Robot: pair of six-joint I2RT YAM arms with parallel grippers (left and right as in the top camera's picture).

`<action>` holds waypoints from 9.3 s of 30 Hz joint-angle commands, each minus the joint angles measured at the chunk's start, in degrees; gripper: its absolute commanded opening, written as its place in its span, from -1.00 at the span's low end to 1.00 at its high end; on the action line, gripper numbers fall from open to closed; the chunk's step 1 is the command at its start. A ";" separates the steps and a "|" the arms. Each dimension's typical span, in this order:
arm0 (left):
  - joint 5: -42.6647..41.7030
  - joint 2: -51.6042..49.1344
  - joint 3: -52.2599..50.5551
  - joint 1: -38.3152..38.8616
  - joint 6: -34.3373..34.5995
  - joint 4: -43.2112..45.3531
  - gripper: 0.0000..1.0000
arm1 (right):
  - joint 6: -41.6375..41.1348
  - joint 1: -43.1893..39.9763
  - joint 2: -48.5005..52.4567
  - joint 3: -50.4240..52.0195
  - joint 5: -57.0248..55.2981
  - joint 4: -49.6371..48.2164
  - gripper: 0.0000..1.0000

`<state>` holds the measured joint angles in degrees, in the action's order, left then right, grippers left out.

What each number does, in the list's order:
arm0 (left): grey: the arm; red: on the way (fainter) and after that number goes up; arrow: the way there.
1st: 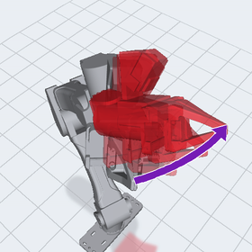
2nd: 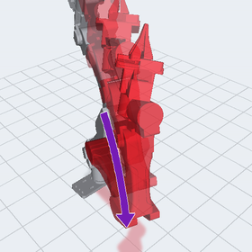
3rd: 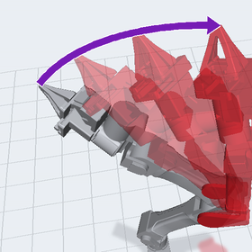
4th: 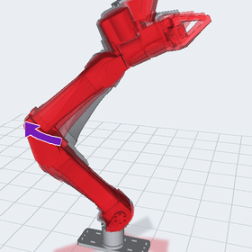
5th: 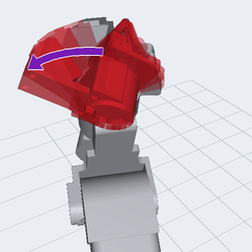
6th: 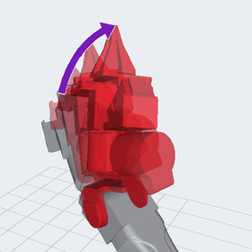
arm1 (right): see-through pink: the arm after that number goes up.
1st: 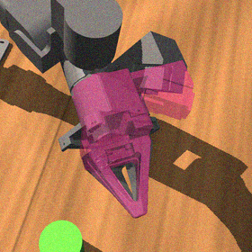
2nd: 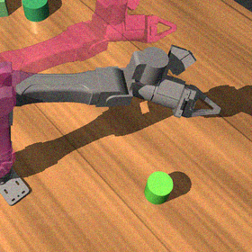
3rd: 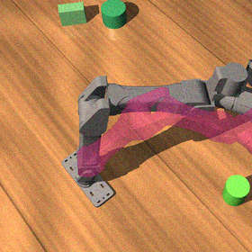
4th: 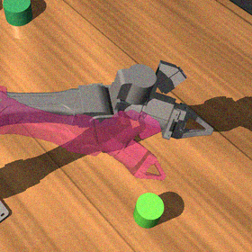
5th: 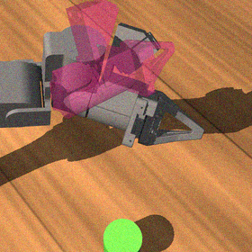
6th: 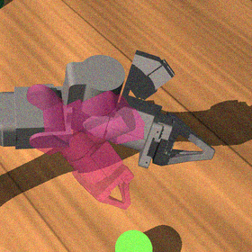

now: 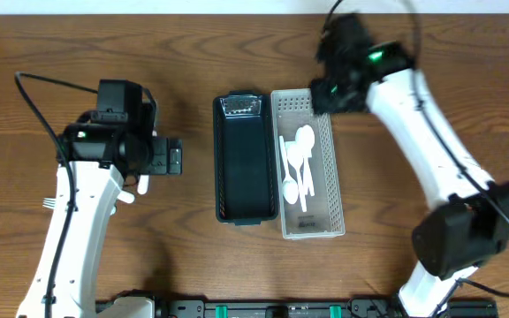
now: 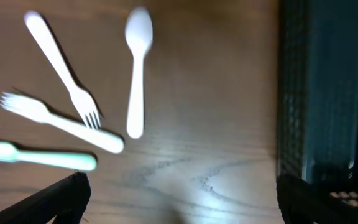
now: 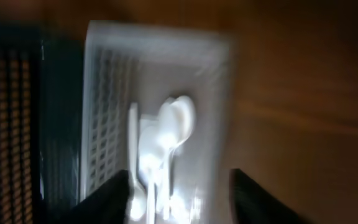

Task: Pack container
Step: 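Drop the spoon into the white basket and raise the right arm, then grasp the white spoon on the left with the left gripper, then carry the spoon with the left gripper and release it into the black basket, then move the left gripper back and grasp a white fork, then carry the fork with the left gripper and drop it into the black basket, then move the left gripper back and grasp another white fork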

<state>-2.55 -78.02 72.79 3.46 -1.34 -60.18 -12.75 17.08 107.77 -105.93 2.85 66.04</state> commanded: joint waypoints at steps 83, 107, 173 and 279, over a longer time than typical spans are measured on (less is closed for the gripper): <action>1.92 -18.05 25.29 3.23 5.66 -5.66 -0.88 | 9.66 -20.24 -7.15 -8.68 -5.51 14.14 0.64; 1.53 -35.45 25.46 23.32 24.41 -2.27 -0.88 | 8.57 -31.36 -7.15 -8.68 -0.87 13.70 0.68; 2.93 -37.42 6.88 -21.73 20.04 11.10 0.57 | 12.81 -31.36 -7.15 -8.66 -1.55 18.64 0.81; 11.82 -8.55 14.78 -10.84 33.16 -3.56 0.46 | 11.54 -31.36 -7.15 -8.66 -1.75 19.04 0.86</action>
<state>12.49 -84.82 89.12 -1.02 21.45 -62.63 -0.82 -14.17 100.66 -114.37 0.64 84.88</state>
